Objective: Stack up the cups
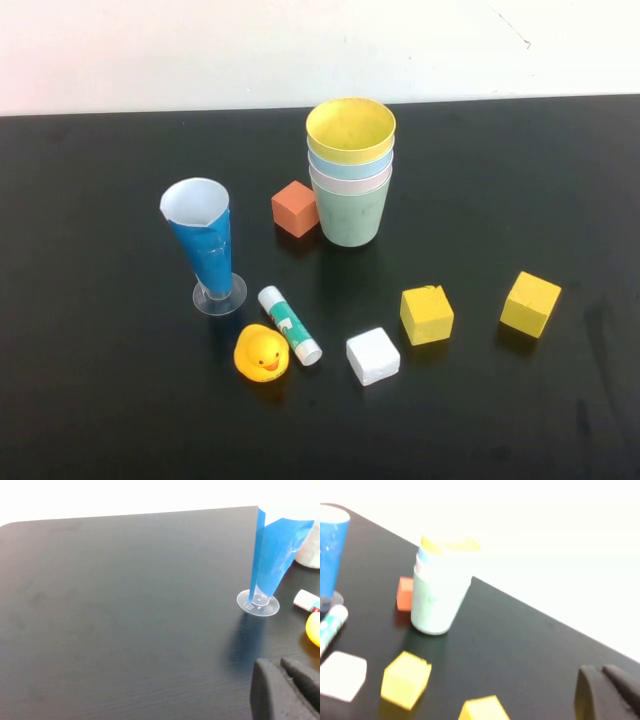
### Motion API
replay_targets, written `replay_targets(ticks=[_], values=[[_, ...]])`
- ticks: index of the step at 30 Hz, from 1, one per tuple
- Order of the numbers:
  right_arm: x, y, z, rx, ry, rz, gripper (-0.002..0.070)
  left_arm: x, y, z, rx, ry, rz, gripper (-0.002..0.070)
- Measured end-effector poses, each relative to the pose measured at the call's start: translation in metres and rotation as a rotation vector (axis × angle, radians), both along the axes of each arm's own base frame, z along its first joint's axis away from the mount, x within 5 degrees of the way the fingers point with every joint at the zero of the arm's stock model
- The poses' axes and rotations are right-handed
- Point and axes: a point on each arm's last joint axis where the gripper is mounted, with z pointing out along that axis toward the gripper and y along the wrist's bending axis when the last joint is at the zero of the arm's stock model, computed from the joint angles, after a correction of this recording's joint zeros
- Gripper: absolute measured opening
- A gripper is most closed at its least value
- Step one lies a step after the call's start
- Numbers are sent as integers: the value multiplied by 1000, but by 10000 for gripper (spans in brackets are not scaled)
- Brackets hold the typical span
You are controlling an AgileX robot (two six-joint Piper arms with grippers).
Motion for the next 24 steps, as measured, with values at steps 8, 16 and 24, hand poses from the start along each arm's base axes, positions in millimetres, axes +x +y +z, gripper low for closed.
replay_targets(ticks=[8, 16, 24], values=[[-3, -1, -38, -42, 104, 2, -1, 0, 0, 0, 0, 0, 0, 0], [-7, -4, -71, -77, 186, -7, -1, 0, 0, 0, 3, -1, -1, 0], [-9, -9, -91, -90, 183, -53, -1, 0, 0, 0, 3, -1, -1, 0]])
